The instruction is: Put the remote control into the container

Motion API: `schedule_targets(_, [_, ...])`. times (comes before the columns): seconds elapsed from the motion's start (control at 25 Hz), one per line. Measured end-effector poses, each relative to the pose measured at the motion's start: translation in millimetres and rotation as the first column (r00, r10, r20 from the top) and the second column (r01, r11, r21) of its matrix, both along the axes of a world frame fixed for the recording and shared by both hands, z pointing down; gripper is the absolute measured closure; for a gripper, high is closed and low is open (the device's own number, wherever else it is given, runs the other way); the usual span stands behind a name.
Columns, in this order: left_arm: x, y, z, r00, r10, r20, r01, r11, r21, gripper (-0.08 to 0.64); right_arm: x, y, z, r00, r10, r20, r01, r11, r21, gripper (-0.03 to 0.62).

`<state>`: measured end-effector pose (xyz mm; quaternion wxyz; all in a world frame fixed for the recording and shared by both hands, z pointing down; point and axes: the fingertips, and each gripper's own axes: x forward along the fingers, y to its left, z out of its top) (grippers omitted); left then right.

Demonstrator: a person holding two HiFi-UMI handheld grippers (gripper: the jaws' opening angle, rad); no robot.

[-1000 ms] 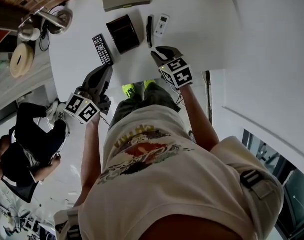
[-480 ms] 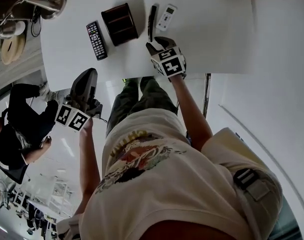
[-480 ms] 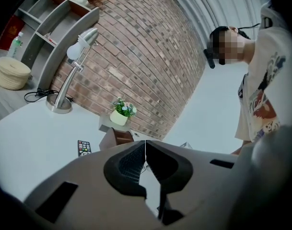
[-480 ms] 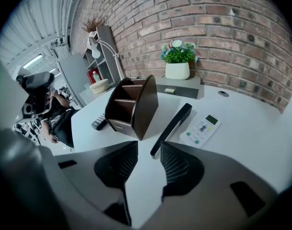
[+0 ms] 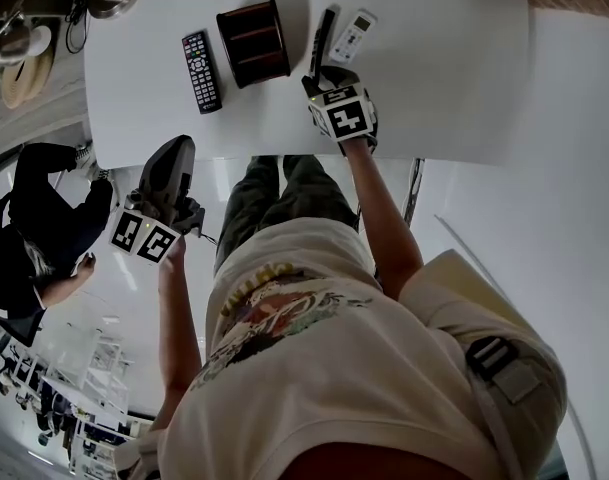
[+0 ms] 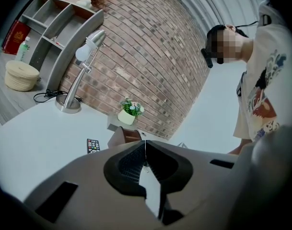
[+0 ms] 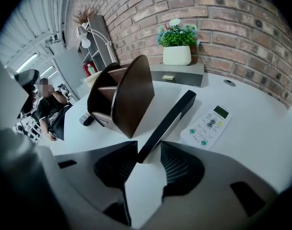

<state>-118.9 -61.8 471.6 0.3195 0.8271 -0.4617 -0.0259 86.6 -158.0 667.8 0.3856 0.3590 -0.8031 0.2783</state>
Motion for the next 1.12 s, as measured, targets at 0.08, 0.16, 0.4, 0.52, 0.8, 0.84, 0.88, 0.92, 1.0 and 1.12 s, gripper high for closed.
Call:
schedule_targets(0.08, [-1, -1, -1, 1.0, -0.006, 0.0, 0.006, 1.0, 0.002, 0.554, -2, -2, 0, 1.0, 0.009, 0.007, -0.009, 1.0, 0.0, 0.457])
schedule_targets(0.16, [-2, -3, -1, 1.0, -0.008, 0.0, 0.008, 1.0, 0.002, 0.554, -1, -6, 1, 1.0, 0.018, 0.001, -0.018, 1.0, 0.009, 0.457])
schedule_targets(0.4, [-3, -4, -4, 1.0, -0.004, -0.002, 0.004, 1.0, 0.008, 0.554, 6, -5, 5, 0.999, 0.042, -0.023, -0.043, 0.999, -0.021, 0.506])
schedule_targets(0.52, [-6, -6, -8, 1.0, 0.003, -0.006, -0.003, 1.0, 0.015, 0.554, 10, -5, -3, 0.998, 0.046, -0.035, -0.046, 0.999, -0.013, 0.528])
schedule_targets(0.8, [-11, -11, -16, 0.999, 0.028, -0.02, -0.027, 0.999, 0.047, 0.554, 19, -1, -26, 0.994, 0.106, -0.003, -0.106, 0.994, -0.026, 0.529])
schedule_targets(0.84, [-11, -12, -17, 0.999, 0.034, -0.022, -0.032, 0.998, 0.052, 0.554, 19, 0, -30, 0.994, 0.108, 0.004, -0.108, 0.994, -0.024, 0.531])
schedule_targets(0.88, [-11, -12, -18, 0.999, 0.039, -0.024, -0.037, 0.998, 0.058, 0.554, 20, 1, -34, 0.994, 0.108, 0.009, -0.108, 0.994, -0.018, 0.531])
schedule_targets(0.92, [-11, -13, -19, 0.999, 0.043, -0.026, -0.042, 0.997, 0.063, 0.554, 21, 2, -40, 0.994, 0.108, 0.012, -0.108, 0.994, -0.009, 0.531])
schedule_targets(1.0, [-11, -14, -21, 0.998, 0.053, -0.032, -0.05, 0.996, 0.075, 0.554, 22, 2, -52, 0.994, 0.106, 0.012, -0.106, 0.994, 0.011, 0.531])
schedule_targets(1.12, [-10, -15, -23, 0.997, 0.072, -0.043, -0.067, 0.994, 0.09, 0.554, 21, 5, -72, 0.995, 0.096, 0.017, -0.096, 0.995, 0.034, 0.531])
